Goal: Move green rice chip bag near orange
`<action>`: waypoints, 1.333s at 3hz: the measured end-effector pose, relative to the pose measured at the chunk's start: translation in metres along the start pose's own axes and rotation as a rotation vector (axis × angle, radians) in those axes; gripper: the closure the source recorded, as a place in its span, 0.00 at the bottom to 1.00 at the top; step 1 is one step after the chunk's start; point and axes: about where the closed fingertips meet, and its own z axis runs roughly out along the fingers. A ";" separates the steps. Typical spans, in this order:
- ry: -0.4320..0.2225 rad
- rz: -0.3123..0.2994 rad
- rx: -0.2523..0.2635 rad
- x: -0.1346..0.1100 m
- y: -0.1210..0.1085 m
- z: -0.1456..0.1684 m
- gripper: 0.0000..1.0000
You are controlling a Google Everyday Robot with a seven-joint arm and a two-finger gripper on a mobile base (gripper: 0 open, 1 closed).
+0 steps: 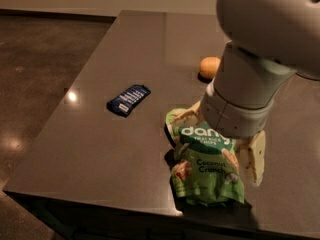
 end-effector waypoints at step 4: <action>-0.064 -0.082 -0.044 -0.017 -0.004 0.028 0.41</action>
Offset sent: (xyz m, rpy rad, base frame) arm -0.0155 0.0134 -0.0434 0.0091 0.1238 0.1082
